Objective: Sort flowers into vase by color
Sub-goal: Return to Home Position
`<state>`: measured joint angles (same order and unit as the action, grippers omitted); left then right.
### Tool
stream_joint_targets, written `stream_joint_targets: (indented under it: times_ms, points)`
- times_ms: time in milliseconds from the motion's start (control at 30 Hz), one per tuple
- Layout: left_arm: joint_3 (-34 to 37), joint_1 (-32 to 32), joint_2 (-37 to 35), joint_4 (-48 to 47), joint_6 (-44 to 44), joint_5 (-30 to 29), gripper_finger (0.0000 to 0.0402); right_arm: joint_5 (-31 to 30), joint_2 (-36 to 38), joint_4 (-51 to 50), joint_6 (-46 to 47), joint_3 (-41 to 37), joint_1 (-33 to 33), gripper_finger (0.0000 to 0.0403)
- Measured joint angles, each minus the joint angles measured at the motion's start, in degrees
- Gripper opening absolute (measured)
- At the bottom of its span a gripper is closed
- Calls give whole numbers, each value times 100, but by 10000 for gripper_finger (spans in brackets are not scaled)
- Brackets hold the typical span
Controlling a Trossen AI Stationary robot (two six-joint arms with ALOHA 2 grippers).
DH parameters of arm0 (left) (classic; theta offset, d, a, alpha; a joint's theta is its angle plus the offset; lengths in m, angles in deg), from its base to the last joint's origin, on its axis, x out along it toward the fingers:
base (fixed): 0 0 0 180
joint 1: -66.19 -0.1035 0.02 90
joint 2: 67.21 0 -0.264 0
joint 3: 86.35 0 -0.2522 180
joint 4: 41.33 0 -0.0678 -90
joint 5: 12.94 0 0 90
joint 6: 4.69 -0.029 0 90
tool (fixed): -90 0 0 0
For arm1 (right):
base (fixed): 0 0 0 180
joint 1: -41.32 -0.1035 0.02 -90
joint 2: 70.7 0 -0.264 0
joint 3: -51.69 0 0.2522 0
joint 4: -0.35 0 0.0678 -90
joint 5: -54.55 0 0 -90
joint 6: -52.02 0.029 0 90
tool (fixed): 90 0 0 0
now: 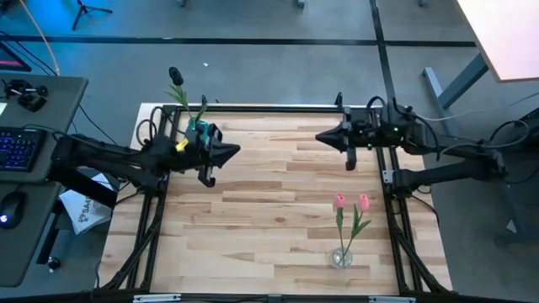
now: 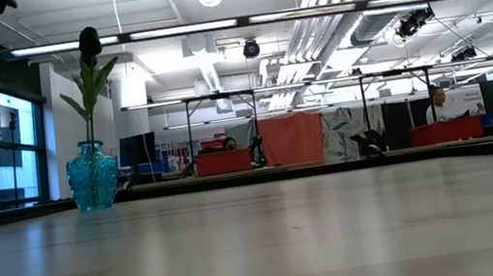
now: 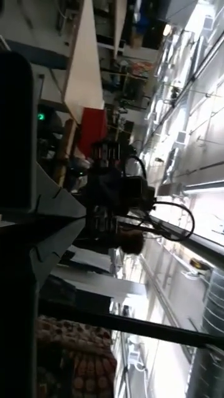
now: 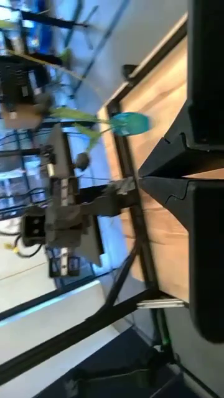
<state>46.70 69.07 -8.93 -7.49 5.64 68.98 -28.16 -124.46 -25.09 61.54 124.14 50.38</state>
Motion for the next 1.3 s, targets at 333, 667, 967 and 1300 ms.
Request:
stream_joint_targets:
  times_ms: [333, 667, 967, 1300]
  points:
    - [658, -335, 638, 834, 288, 349, 0, -188, 1186, -245, 896, -853, -7, 0]
    - [2052, -279, 254, 1721, 555, 17, 0, -575, 1541, -21, 1165, -1099, -9, 0]
    - [3118, -280, -1025, 1638, 620, -215, 0, -475, 1294, -61, 1148, -1099, -9, 0]
    - [3244, -286, -1817, 150, 807, -212, 0, -369, 1647, -240, 991, -1099, -9, 0]
